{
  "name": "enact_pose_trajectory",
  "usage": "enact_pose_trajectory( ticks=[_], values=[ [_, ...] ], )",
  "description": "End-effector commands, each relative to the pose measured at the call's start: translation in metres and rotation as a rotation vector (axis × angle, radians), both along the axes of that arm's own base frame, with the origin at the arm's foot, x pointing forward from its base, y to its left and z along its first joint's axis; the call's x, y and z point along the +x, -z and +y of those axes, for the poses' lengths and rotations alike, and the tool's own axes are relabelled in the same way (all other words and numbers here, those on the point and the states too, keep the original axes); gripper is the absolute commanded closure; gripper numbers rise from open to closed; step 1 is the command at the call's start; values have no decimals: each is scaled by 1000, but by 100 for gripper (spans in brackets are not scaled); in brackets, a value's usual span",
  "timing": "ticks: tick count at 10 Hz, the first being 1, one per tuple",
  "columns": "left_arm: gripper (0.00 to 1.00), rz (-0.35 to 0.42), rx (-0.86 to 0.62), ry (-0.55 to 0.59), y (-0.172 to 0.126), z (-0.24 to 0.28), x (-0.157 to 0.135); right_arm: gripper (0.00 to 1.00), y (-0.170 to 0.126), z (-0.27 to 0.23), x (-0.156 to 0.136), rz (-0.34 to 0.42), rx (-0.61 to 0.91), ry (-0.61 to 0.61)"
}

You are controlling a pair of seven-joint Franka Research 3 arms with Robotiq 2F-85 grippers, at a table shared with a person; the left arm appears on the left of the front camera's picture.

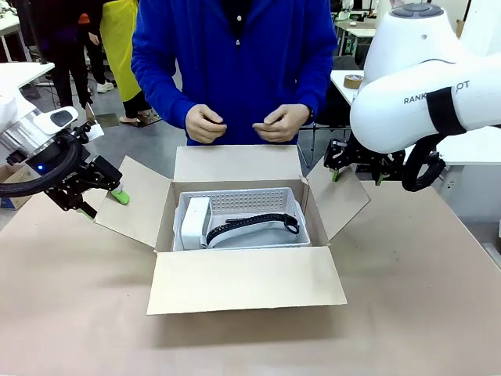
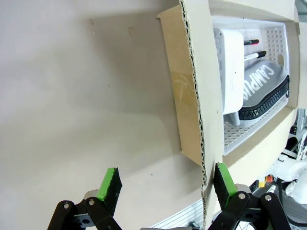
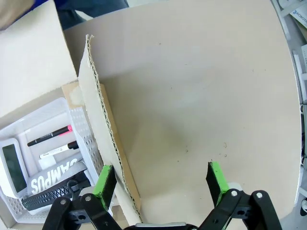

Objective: Pack the gift set into the box.
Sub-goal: Lift both hands away from the flaps of the Package Box.

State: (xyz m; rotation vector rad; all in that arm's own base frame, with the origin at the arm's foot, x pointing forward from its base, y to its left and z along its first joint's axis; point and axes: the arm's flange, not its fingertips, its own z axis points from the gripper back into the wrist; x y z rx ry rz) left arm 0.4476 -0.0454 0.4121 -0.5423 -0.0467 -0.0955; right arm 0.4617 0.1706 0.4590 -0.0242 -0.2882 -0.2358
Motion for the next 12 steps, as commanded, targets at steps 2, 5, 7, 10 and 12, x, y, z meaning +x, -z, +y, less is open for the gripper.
enact_pose_trajectory(
  ticks=[2,5,7,10,12],
  values=[
    [0,56,-286,388,-24,32,-12,0,-14,-13,-3,87,125,-177],
    [0,-44,-1215,947,-34,156,-31,0,-62,-171,-47,-34,916,-162],
    [0,-98,-1515,865,-1,179,-21,0,-11,-241,-71,3,1150,-116],
    [0,-302,-900,610,0,181,-52,0,30,-273,-57,28,1308,137],
    [0,-302,-900,610,0,181,-52,0,9,-280,-100,-50,1191,-56]
  ],
)
